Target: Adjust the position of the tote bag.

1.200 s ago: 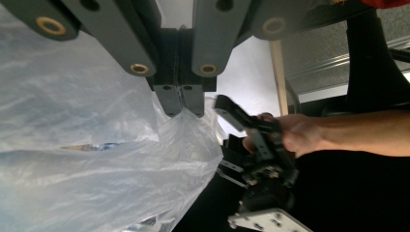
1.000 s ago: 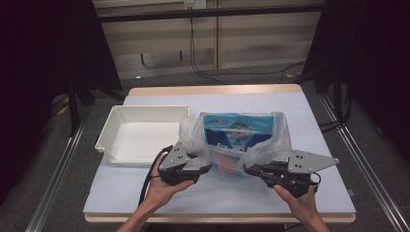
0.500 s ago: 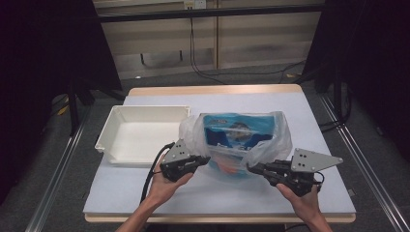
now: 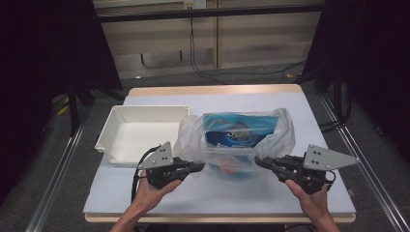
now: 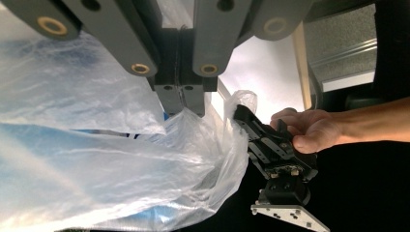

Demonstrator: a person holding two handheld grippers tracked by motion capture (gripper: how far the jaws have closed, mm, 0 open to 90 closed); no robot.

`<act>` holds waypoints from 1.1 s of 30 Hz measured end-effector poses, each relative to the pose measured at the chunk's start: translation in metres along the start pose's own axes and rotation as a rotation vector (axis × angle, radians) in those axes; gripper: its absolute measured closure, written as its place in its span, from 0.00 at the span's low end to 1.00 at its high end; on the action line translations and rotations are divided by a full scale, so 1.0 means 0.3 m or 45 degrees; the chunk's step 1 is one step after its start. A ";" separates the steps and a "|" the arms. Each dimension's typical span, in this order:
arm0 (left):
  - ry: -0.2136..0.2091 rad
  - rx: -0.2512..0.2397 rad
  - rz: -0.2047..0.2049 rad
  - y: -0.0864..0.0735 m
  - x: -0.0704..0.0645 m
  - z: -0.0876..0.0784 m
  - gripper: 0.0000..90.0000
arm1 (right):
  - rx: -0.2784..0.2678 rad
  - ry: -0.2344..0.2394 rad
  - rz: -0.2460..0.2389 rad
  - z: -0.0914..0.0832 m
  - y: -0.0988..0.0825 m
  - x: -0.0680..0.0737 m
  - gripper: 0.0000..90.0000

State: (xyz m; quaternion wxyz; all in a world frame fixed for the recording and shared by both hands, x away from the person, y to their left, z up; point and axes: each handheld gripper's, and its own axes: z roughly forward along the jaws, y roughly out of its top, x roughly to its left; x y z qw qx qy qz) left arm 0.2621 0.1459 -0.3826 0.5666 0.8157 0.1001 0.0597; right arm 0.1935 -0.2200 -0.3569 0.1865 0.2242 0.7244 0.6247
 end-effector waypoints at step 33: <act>0.097 -0.382 0.093 0.406 0.072 -0.298 1.00 | -0.253 -0.092 -0.036 -0.133 0.302 -0.127 1.00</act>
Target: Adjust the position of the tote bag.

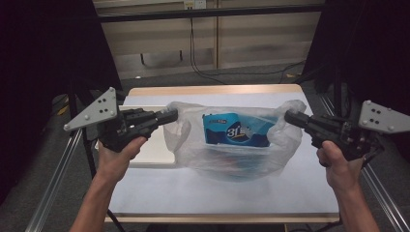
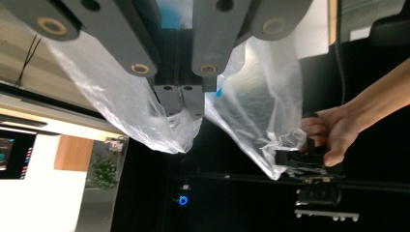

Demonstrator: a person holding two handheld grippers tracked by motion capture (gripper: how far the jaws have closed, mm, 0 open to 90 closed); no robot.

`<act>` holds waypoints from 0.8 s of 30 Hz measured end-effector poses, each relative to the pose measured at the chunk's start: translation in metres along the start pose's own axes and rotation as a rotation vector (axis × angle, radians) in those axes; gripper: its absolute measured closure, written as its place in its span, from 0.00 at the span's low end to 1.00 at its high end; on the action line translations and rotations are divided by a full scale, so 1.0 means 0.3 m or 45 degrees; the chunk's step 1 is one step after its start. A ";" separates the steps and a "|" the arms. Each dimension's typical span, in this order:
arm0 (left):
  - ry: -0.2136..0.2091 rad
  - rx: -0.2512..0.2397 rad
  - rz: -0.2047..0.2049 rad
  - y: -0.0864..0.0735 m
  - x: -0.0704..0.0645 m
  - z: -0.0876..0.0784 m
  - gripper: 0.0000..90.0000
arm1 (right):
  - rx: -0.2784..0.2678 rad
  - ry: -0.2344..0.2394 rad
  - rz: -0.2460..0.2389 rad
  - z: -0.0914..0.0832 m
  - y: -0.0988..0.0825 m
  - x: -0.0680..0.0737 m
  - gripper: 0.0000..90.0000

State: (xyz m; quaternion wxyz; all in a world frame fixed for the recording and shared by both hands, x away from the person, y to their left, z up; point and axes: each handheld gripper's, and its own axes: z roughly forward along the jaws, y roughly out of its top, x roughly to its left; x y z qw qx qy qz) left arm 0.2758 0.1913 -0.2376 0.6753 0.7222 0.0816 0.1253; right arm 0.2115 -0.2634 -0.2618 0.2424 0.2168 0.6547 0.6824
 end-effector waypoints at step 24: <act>0.107 -0.029 -0.075 0.041 0.146 -0.012 1.00 | -0.197 -0.187 0.036 -0.112 0.138 -0.170 1.00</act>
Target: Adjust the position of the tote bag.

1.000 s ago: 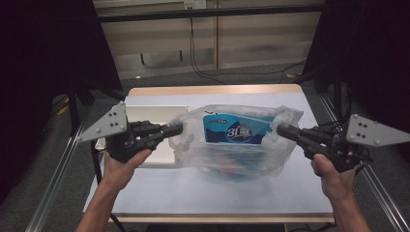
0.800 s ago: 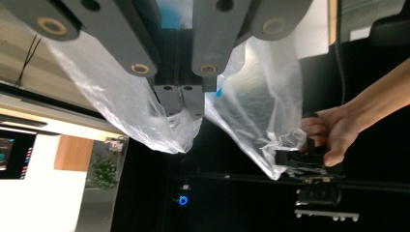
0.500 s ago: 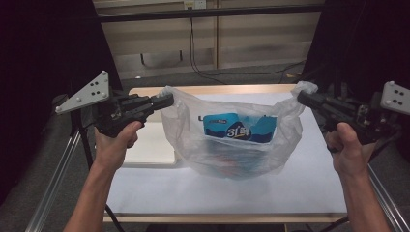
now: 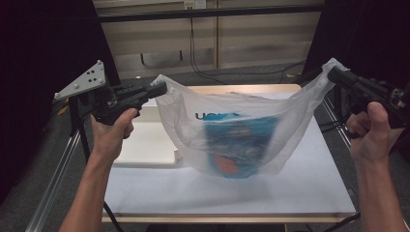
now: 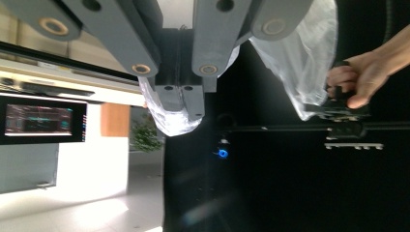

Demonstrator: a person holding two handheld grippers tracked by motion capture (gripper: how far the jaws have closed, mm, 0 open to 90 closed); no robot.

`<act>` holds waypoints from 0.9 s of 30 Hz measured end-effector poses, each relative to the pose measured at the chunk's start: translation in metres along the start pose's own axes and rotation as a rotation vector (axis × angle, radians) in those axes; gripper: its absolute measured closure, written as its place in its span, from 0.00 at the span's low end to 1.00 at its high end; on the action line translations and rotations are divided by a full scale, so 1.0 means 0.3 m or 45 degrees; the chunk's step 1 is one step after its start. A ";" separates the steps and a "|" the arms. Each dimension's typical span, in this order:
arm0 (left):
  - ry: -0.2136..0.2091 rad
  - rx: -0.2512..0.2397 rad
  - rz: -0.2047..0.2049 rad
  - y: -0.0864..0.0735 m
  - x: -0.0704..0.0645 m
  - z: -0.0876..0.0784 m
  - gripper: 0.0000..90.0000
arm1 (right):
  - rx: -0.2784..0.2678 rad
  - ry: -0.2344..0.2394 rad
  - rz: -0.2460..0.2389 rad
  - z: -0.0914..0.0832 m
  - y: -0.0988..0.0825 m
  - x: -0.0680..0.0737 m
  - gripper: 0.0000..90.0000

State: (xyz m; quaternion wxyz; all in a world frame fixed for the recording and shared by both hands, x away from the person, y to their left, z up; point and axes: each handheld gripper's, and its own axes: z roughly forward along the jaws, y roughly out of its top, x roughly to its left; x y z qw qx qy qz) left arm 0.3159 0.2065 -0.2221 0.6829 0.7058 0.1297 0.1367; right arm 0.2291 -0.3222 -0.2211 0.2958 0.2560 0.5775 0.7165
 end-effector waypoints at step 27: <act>0.021 0.161 -0.077 -0.159 0.037 0.036 1.00 | 0.223 -0.085 -0.037 -0.038 -0.138 -0.011 1.00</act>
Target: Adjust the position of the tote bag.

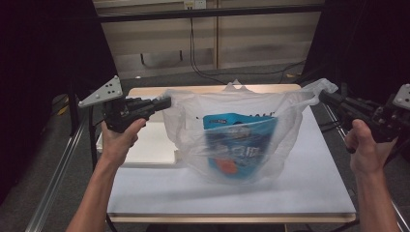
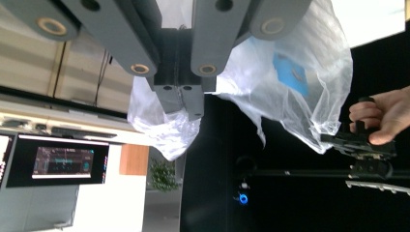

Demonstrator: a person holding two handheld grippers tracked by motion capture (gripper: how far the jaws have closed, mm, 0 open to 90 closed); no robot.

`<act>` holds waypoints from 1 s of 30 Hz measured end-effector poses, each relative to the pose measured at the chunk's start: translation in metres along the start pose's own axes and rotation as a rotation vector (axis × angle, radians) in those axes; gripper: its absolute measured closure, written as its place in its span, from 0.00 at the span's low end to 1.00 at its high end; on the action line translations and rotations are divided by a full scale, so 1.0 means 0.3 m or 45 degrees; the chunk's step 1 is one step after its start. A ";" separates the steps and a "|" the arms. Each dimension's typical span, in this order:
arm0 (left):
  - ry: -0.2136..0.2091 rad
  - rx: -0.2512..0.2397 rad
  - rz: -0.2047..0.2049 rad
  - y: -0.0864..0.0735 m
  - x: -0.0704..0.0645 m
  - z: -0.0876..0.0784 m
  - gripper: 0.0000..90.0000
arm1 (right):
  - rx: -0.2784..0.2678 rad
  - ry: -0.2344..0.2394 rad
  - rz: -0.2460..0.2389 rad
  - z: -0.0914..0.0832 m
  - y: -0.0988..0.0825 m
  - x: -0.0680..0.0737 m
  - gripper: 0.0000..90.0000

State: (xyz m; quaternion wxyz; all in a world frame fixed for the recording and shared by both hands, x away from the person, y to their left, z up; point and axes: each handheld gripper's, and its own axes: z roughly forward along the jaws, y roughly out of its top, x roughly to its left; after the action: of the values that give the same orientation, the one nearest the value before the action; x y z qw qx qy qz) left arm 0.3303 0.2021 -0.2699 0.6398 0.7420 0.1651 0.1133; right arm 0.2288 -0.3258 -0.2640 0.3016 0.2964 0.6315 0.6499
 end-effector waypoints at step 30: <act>0.037 0.282 -0.086 -0.288 0.011 -0.014 1.00 | 0.193 -0.034 0.146 -0.072 -0.294 -0.023 1.00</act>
State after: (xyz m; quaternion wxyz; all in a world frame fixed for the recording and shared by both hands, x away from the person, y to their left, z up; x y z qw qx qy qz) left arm 0.3231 0.2183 -0.3547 0.5549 0.8004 0.2108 0.0836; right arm 0.2183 -0.3432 -0.3527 0.2490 0.3627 0.6568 0.6124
